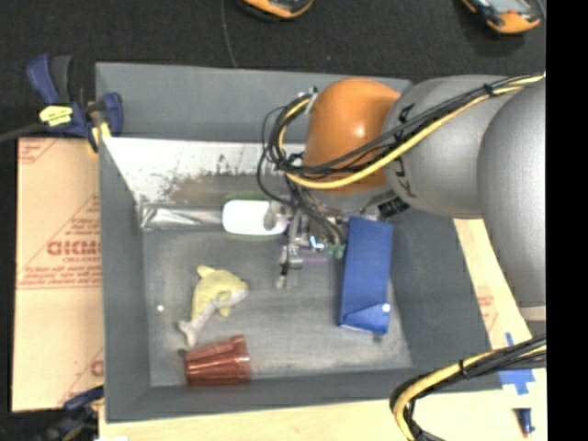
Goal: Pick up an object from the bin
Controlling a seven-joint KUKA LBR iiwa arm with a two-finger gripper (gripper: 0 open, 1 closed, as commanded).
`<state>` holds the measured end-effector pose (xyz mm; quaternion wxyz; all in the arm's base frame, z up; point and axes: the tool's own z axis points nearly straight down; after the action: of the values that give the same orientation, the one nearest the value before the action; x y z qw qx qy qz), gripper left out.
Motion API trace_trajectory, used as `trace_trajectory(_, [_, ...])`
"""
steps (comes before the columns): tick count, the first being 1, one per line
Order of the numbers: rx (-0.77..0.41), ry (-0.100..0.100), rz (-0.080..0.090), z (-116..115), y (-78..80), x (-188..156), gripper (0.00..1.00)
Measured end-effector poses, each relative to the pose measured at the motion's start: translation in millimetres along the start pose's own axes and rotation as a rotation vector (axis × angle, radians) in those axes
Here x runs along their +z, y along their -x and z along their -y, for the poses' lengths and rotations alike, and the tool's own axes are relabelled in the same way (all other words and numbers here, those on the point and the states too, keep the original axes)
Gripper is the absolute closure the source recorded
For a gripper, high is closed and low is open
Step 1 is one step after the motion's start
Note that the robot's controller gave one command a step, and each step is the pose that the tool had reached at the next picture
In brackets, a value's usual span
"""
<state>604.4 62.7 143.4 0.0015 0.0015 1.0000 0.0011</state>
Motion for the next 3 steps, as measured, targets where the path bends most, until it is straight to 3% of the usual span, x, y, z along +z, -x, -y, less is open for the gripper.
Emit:
trace_trajectory(1, [0.000,0.000,0.000,0,0.0,0,0.00])
trace_trajectory(2, [-0.051,0.000,0.005,-48,-22.0,53,0.00])
trace_trajectory(3, [-0.008,0.000,0.008,-62,-25.8,52,0.00])
